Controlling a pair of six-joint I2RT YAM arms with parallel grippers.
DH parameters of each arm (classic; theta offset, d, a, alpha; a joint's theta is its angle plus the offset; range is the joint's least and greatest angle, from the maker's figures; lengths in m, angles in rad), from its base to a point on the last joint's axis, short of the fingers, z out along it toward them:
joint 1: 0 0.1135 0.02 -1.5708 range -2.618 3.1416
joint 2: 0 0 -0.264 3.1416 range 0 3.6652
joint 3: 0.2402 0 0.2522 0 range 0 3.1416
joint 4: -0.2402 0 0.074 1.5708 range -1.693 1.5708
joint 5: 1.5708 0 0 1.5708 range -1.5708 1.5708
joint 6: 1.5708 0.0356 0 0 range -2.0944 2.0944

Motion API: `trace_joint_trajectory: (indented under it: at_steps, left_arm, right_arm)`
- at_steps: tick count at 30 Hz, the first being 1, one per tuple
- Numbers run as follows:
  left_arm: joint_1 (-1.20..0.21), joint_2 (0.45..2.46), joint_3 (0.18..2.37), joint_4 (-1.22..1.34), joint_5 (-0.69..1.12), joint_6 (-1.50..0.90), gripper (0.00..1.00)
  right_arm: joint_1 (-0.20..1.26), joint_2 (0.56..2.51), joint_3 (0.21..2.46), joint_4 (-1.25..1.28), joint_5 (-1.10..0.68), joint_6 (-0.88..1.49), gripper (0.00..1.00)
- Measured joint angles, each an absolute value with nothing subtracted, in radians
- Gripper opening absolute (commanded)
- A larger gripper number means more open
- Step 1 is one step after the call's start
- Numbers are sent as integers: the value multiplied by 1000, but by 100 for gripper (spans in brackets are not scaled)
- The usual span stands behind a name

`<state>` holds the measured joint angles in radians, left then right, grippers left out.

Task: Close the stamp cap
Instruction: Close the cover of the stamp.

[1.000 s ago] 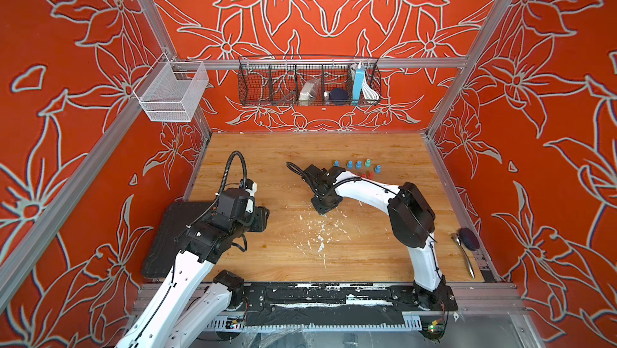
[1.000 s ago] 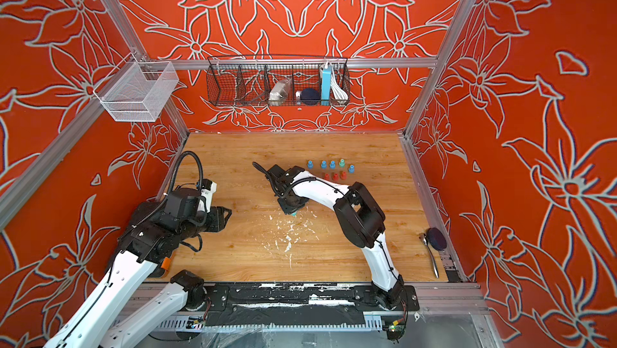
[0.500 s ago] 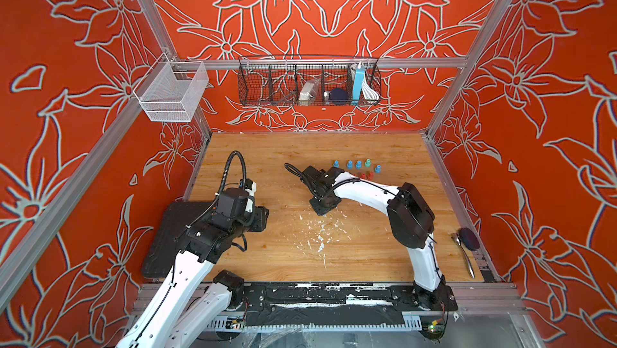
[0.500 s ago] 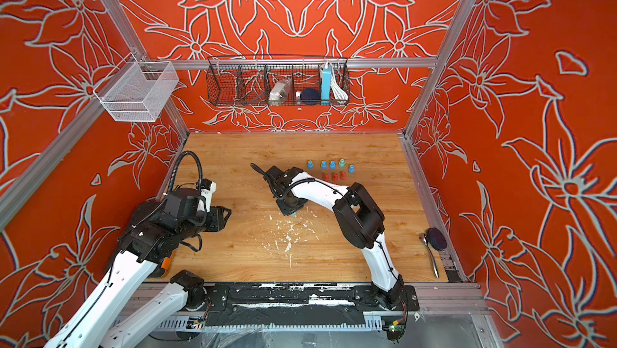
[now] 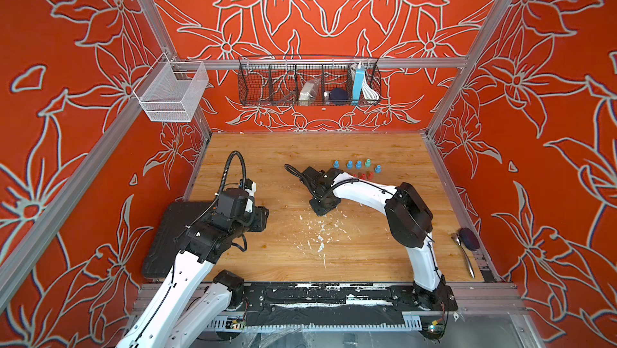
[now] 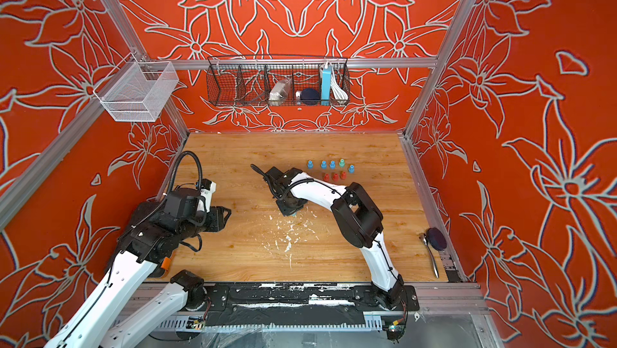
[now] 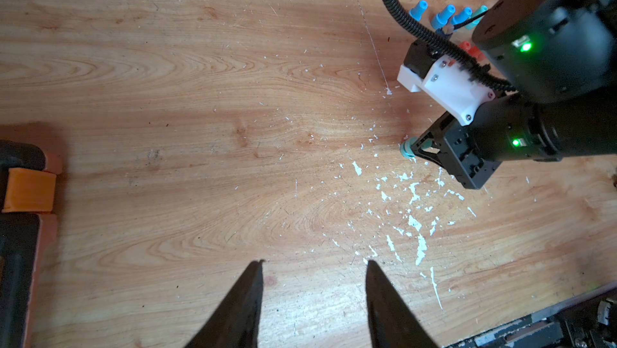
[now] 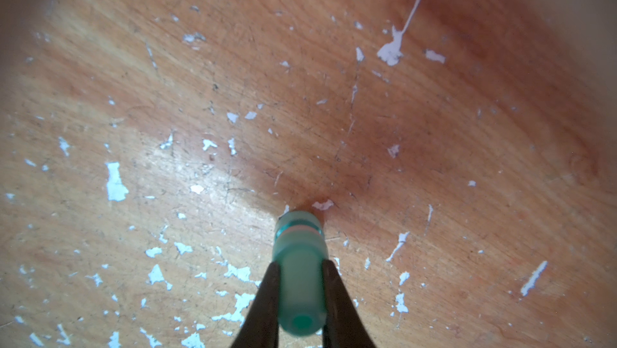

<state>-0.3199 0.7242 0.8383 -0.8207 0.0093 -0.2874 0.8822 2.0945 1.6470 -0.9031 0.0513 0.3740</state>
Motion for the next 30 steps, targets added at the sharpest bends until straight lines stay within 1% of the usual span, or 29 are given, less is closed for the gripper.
trace_joint_trajectory:
  at_steps: [30]
  left_arm:
    - [-319, 720, 838, -821, 10, -287, 50]
  right_arm:
    - [875, 2087, 1594, -843, 51, 381, 10]
